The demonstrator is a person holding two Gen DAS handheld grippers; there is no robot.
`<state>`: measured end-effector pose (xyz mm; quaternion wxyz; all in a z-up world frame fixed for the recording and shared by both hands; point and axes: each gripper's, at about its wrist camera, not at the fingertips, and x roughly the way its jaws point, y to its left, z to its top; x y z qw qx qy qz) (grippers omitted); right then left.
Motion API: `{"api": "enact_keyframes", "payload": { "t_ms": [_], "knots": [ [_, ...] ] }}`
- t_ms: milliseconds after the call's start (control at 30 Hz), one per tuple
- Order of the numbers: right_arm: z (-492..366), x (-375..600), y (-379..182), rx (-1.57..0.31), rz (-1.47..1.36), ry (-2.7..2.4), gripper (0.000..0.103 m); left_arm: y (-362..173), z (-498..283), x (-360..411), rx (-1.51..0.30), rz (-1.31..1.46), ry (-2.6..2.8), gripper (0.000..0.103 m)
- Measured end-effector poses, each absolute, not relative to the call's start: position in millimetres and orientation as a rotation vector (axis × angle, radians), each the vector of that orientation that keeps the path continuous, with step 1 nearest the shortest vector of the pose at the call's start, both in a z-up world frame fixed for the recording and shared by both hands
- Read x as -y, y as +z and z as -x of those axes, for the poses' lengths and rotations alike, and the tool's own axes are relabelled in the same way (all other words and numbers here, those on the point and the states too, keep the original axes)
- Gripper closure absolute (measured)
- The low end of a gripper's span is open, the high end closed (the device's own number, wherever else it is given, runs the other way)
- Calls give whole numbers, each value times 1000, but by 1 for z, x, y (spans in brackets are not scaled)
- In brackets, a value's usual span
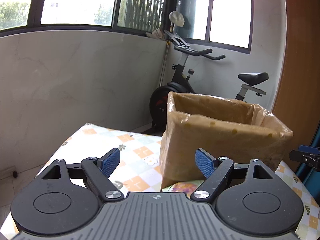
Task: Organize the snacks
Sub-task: 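Withdraw both tools from the box back toward the snack pile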
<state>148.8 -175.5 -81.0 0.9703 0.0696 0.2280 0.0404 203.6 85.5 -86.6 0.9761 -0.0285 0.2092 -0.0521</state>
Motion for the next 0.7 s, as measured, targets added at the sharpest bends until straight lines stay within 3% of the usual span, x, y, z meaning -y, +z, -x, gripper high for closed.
{"api": "enact_keyframes", "payload": {
  "t_ms": [700],
  "knots": [
    [-120,164,-163,-623,-171,73,19,-139,-177,-93,-469,83,-94,19]
  ]
}}
